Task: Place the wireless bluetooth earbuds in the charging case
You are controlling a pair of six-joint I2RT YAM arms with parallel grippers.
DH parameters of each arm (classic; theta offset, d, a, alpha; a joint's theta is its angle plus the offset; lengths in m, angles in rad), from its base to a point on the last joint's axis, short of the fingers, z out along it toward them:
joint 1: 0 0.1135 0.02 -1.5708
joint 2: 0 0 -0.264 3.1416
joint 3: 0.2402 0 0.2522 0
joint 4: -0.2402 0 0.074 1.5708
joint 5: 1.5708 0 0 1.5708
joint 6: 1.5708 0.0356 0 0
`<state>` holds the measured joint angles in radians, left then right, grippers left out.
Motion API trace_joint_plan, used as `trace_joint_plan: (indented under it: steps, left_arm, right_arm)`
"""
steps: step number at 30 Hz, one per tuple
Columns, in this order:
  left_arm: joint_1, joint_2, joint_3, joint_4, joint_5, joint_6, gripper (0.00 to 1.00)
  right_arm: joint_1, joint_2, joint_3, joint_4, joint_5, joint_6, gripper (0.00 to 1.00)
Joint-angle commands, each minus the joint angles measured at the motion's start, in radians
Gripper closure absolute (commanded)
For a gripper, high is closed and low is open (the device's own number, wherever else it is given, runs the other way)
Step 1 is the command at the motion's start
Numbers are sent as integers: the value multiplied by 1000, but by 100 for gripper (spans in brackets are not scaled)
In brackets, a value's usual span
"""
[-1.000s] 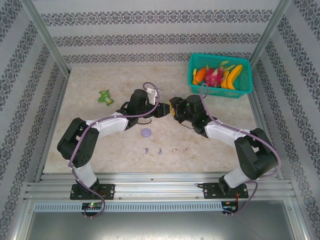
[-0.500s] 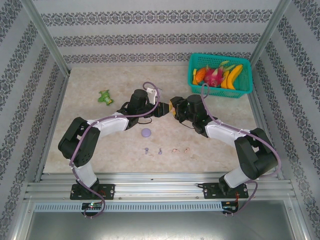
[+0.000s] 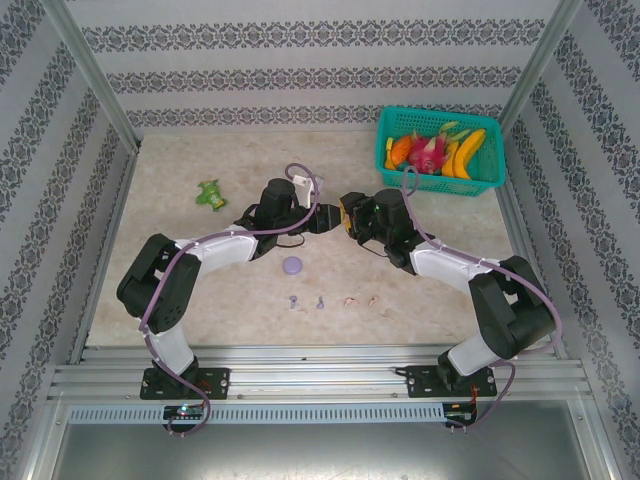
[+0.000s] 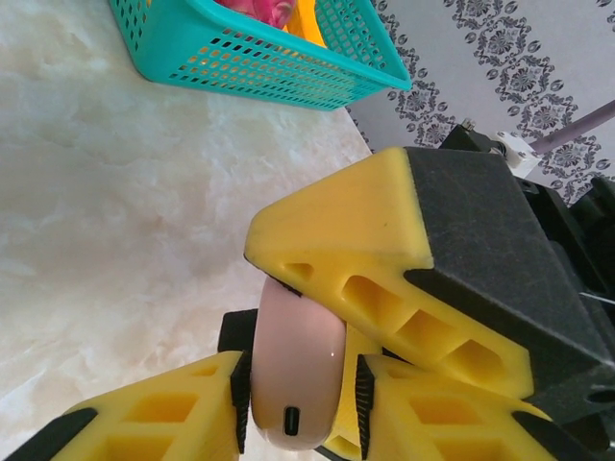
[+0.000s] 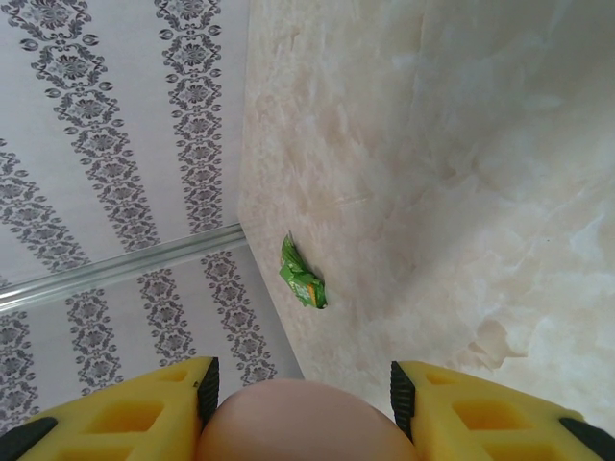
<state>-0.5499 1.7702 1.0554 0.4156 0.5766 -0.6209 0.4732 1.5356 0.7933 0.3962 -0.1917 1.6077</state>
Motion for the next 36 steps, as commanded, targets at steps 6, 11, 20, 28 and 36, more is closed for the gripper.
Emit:
trace_joint_plan:
  steps: [6,11,20,28,36]
  left_arm:
    - [-10,11,-17,104,62,-23,65]
    - [-10,16,-14,115,65,-26,68]
    - [-10,32,-10,140,67,-43,65]
    - [-10,41,-11,163,69,-55,67]
    - [-10,40,-12,170,65,-56,82]
  right_arm:
    - [4,19,6,16,-11,17,61]
    - [4,18,3,19,-13,20,62]
    - [5,22,0,28,-23,29,62]
    - [5,20,1,30,-24,33,62]
    - [5,18,-3,29,-23,33,62]
